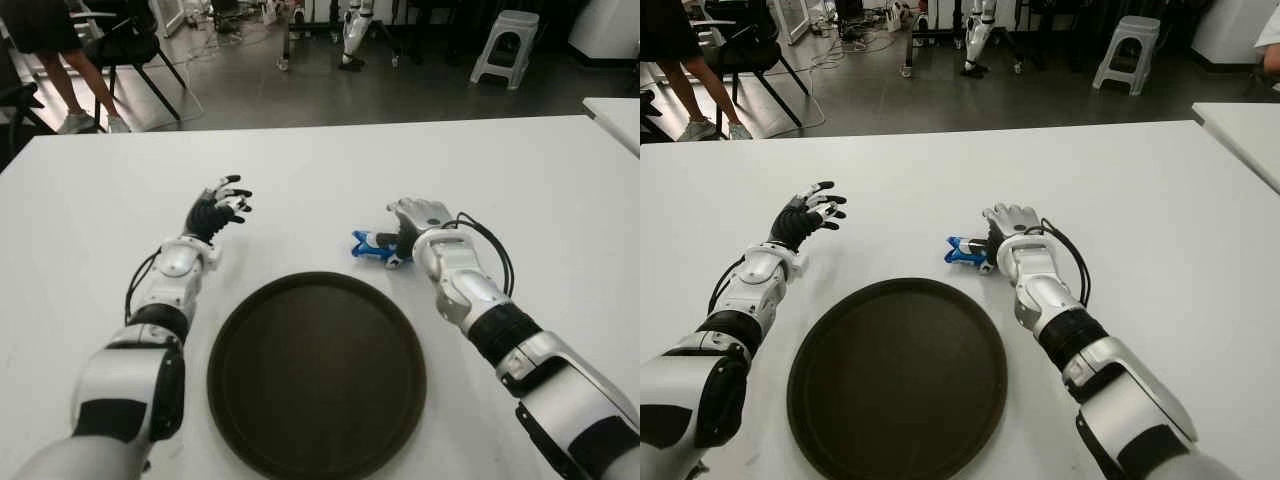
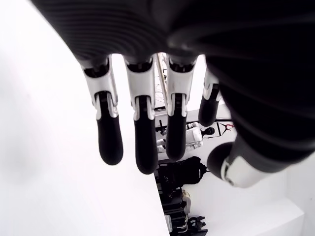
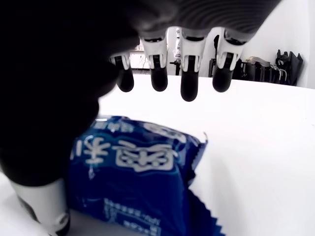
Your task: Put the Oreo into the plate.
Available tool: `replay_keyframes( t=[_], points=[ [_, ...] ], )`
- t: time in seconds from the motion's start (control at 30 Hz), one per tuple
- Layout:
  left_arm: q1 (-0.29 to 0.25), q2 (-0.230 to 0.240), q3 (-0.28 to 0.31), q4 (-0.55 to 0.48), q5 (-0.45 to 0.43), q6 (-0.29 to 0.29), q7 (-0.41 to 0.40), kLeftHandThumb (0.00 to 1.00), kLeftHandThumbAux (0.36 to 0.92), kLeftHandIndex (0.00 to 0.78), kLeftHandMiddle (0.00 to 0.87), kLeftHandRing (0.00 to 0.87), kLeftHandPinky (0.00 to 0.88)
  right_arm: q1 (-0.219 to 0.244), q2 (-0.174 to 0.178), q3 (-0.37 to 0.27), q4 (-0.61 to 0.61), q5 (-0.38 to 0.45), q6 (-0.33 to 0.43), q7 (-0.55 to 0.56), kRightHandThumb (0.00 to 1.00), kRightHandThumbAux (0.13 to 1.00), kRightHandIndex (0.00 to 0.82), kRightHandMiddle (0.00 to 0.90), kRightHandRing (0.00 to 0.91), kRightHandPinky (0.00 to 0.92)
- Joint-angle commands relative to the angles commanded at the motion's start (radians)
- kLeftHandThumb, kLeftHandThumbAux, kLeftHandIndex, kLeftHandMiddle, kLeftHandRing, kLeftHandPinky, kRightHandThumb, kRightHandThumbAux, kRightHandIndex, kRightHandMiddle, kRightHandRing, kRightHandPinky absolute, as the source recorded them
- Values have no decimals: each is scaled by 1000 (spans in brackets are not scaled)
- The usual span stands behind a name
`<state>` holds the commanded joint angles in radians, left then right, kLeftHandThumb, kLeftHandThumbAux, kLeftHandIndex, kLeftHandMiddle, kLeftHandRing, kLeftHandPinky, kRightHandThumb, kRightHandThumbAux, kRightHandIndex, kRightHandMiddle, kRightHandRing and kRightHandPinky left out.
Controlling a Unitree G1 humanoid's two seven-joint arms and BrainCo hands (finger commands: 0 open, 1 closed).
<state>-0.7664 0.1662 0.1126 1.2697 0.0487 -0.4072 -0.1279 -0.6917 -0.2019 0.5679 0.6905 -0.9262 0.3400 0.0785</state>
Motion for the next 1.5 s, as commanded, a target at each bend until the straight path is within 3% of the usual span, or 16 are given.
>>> replay_keyframes(
  t=[0.4,0.67,1.1,1.5],
  points=[
    [-2,-2,2,-1,-3,4,1,201,629,179,321,369,422,-3,-3,-4,39,31,-35,-83,0,743,154,161,174,204],
    [-3,-2,2,0,-4,7,-3,205,631,179,321,373,430,2,-11,-5,35,47,-56,-109,0,747,140,151,162,195],
    [-2,-5,5,0,-8,1,-10,199,619,171,313,371,428,23,-14,-31,2,136,-162,-73,0,792,147,152,157,167],
    [-3,-10,5,-2,-10,4,-11,209,636,169,319,368,421,33,-13,-34,-16,167,-186,-39,0,809,136,140,142,132]
  ],
)
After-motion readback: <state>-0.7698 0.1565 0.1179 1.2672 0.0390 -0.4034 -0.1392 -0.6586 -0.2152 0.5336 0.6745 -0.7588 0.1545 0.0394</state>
